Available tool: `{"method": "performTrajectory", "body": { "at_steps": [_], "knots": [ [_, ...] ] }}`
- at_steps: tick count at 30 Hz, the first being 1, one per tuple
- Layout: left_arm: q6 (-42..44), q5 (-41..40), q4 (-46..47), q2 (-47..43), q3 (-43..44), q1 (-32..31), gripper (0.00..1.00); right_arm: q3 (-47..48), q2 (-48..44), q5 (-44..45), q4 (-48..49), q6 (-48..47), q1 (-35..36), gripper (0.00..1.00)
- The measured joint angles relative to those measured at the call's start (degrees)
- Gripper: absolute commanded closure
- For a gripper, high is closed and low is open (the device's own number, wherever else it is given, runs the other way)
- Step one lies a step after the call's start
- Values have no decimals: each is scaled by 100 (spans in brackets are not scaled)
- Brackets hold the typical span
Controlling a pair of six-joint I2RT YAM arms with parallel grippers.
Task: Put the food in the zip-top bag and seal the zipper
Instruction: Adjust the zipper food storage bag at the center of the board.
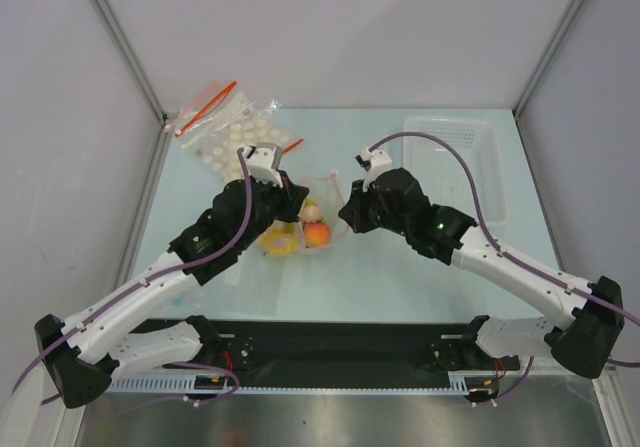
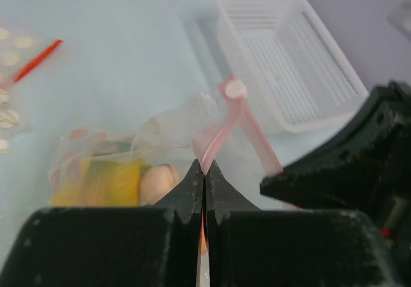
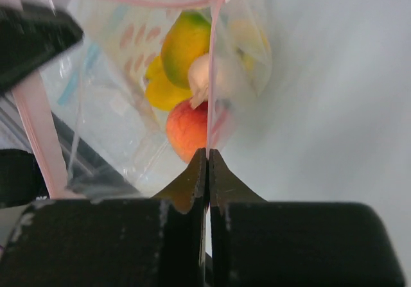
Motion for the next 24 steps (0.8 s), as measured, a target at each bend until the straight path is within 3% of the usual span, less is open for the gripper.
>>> {"method": "performTrajectory", "body": {
  "at_steps": [8, 12, 24],
  "knots": [
    [-107, 1744, 168, 378, 382, -273, 97, 1390, -205, 162, -688, 0, -498, 100],
    [-201, 2380, 446, 295, 251, -286, 96, 1480, -205, 85, -605, -2, -487, 100],
    [-326, 2455, 647, 671, 166, -269, 97, 643, -118, -538, -424, -223, -570, 100]
  ]
}}
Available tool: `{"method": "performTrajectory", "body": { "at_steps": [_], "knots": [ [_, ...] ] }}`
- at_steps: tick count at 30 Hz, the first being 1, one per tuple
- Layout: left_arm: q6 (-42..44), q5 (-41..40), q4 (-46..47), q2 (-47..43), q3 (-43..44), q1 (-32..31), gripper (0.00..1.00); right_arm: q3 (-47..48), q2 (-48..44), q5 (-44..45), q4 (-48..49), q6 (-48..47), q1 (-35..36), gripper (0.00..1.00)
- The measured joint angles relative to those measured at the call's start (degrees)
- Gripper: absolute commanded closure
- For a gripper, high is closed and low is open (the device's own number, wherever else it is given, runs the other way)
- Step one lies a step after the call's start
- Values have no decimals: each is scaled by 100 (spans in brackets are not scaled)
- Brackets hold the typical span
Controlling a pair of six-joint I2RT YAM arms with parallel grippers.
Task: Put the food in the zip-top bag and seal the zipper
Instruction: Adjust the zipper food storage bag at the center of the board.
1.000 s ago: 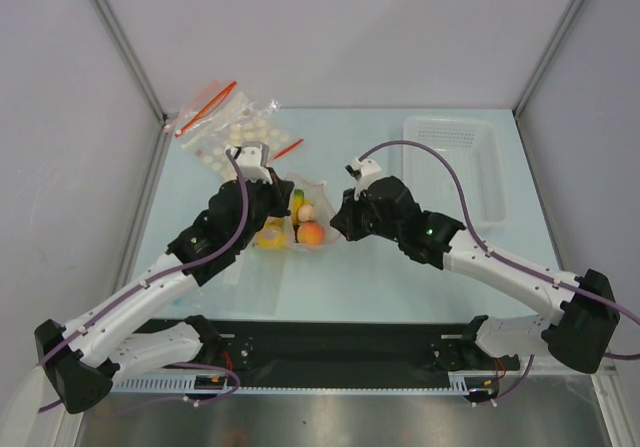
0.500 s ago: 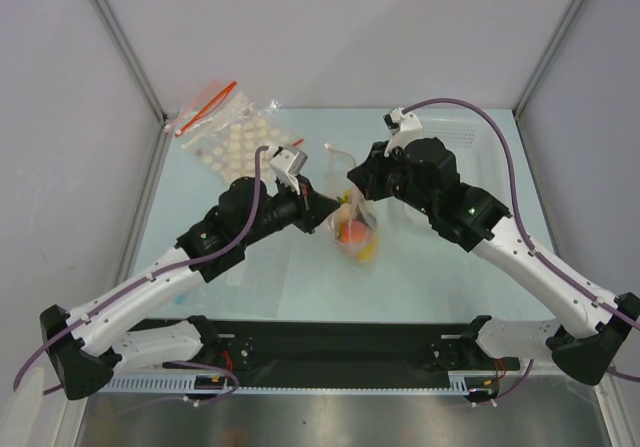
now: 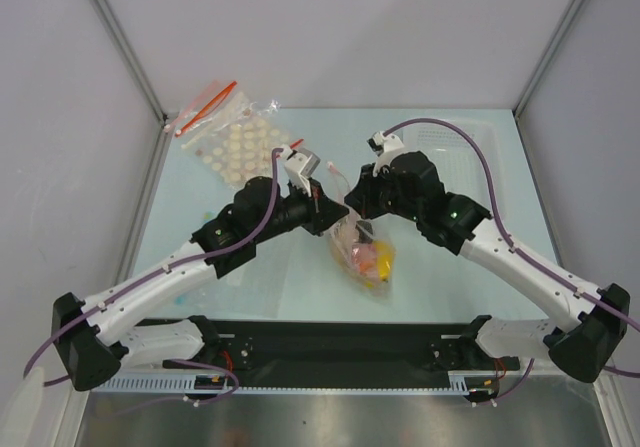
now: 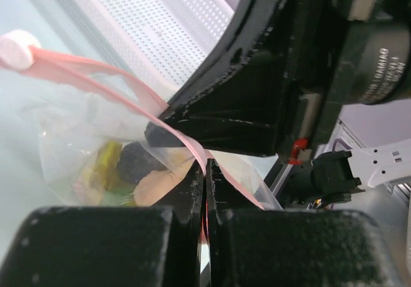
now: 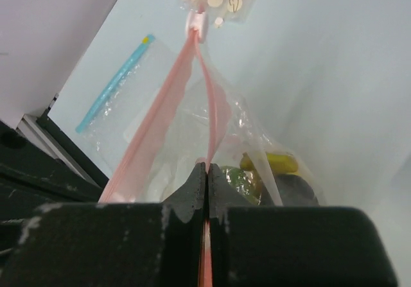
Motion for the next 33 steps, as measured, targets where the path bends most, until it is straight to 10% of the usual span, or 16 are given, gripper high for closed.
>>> {"method": "performTrajectory", "body": {
  "at_steps": [15, 21, 33],
  "knots": [
    [-127, -605, -26, -234, -177, 101, 87, -295, -452, -634, 407, -63, -63, 100],
    [-138, -658, 44, -584, -334, 103, 45, -378, -680, -822, 553, -96, 0, 100],
    [-155, -708, 157, -686, -404, 111, 11, -479, -682, -894, 695, -72, 24, 98]
  ]
}}
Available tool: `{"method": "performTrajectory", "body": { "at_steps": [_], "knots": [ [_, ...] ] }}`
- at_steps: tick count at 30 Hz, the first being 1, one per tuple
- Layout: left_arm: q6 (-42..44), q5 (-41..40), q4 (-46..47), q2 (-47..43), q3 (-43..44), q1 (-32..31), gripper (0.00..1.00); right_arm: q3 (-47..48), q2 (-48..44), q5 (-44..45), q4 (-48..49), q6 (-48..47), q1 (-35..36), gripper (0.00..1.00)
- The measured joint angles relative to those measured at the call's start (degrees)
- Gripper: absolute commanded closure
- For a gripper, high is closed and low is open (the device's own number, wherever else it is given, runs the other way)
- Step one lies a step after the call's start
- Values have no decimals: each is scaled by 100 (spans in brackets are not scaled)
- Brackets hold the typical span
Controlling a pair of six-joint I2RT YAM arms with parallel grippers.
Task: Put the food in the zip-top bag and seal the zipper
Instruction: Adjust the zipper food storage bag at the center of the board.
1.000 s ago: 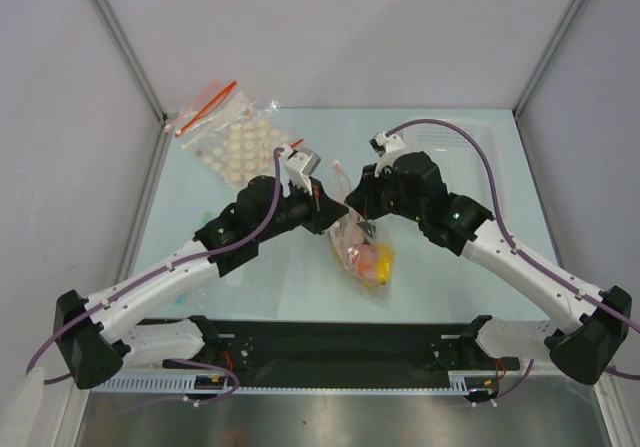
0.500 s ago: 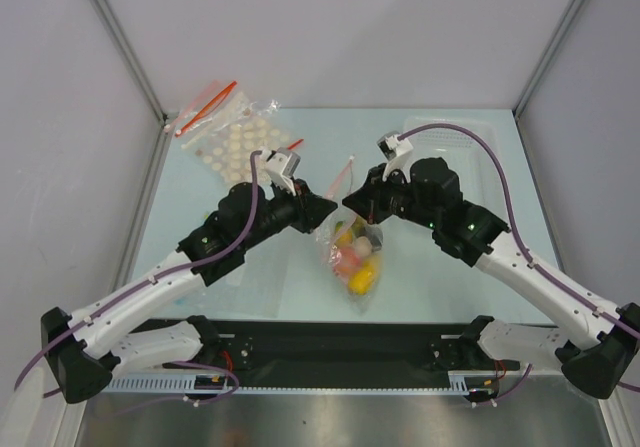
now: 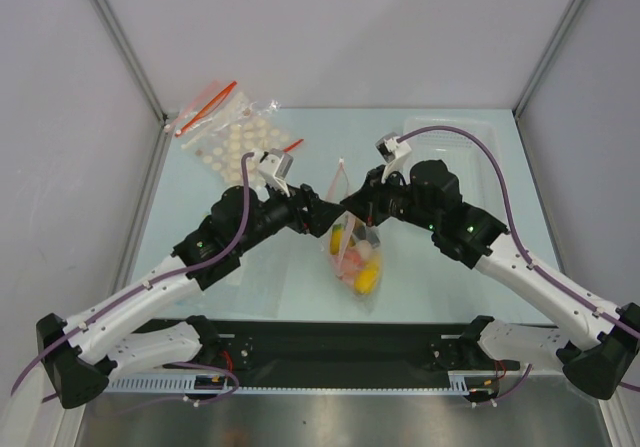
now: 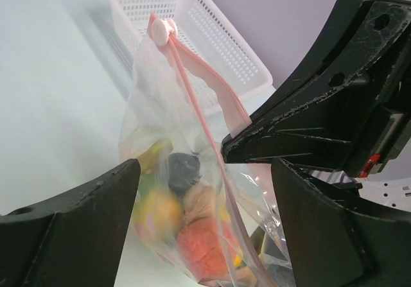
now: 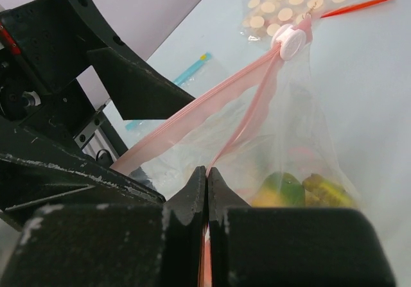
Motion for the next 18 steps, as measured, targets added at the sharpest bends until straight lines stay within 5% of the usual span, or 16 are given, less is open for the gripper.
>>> {"method": "performTrajectory", "body": {
  "at_steps": [18],
  "knots": [
    [553, 649, 111, -24, -68, -92, 0, 186, 94, 337, -210, 1198, -4, 91]
  ]
}}
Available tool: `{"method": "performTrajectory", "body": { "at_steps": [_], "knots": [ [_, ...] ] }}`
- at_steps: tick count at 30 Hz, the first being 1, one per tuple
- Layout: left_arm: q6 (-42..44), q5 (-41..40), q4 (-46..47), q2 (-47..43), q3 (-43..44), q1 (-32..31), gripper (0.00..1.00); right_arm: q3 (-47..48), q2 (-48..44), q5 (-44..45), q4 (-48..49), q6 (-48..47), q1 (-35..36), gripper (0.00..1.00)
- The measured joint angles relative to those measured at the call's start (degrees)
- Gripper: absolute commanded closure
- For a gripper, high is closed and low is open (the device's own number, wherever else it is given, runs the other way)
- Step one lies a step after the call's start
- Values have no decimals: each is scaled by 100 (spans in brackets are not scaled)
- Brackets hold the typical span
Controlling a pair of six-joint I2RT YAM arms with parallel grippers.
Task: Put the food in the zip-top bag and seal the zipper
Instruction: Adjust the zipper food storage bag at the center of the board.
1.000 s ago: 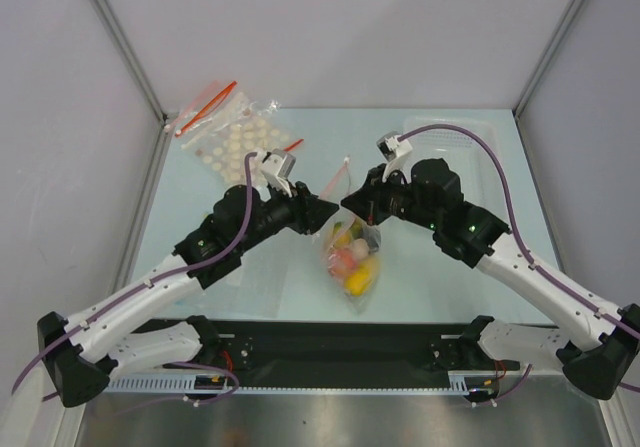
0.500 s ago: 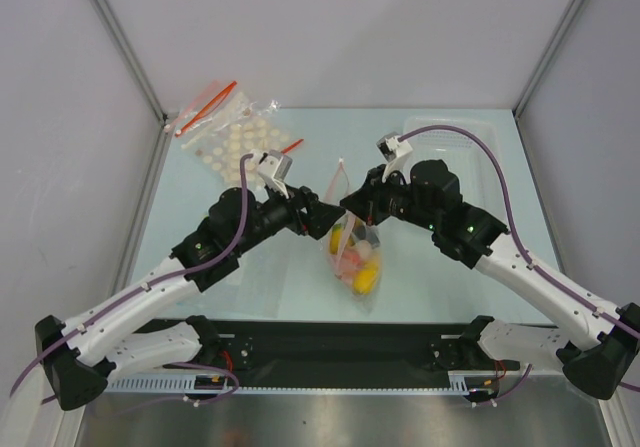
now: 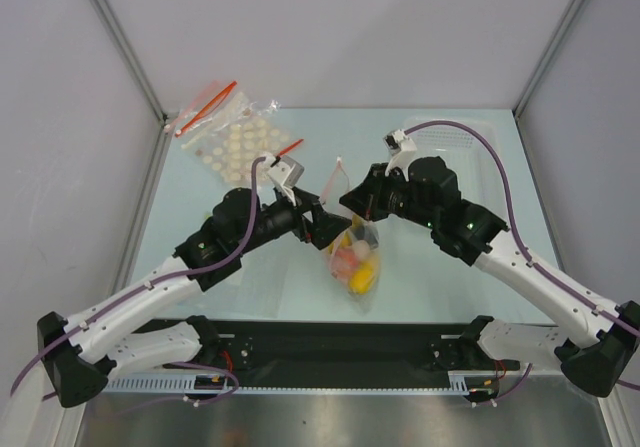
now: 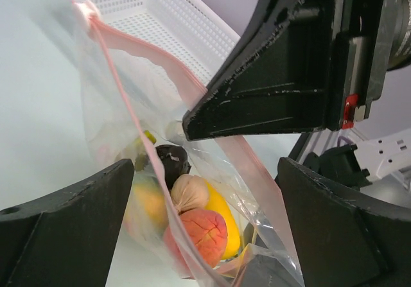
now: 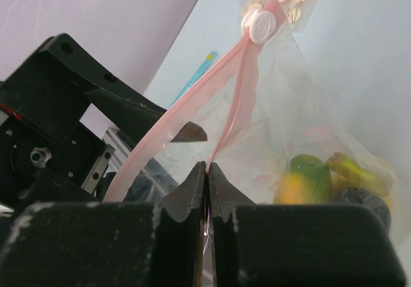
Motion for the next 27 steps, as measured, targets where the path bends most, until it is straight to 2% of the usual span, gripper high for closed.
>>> {"method": "performTrajectory", "body": {
  "at_steps": [8, 15, 20, 23, 24, 26, 27],
  "knots": [
    [299, 35, -205, 201, 164, -310, 0, 131, 9, 118, -197, 302, 0, 87],
    [575, -291, -391, 221, 374, -562, 4, 295, 9, 249, -328, 452, 15, 74],
    [678, -516, -575, 356, 483, -599, 7, 343, 13, 354, -326, 516, 122, 69],
    [708, -568, -645, 485, 560, -616, 18, 356, 42, 378, -323, 542, 177, 68],
    [723, -579, -658, 511, 566, -621, 26, 363, 61, 376, -323, 551, 190, 68],
    [754, -603, -697, 533, 568, -627, 35, 393, 109, 374, -326, 555, 195, 68],
    [774, -612, -717, 533, 568, -627, 43, 409, 133, 374, -326, 555, 197, 68]
  ]
}}
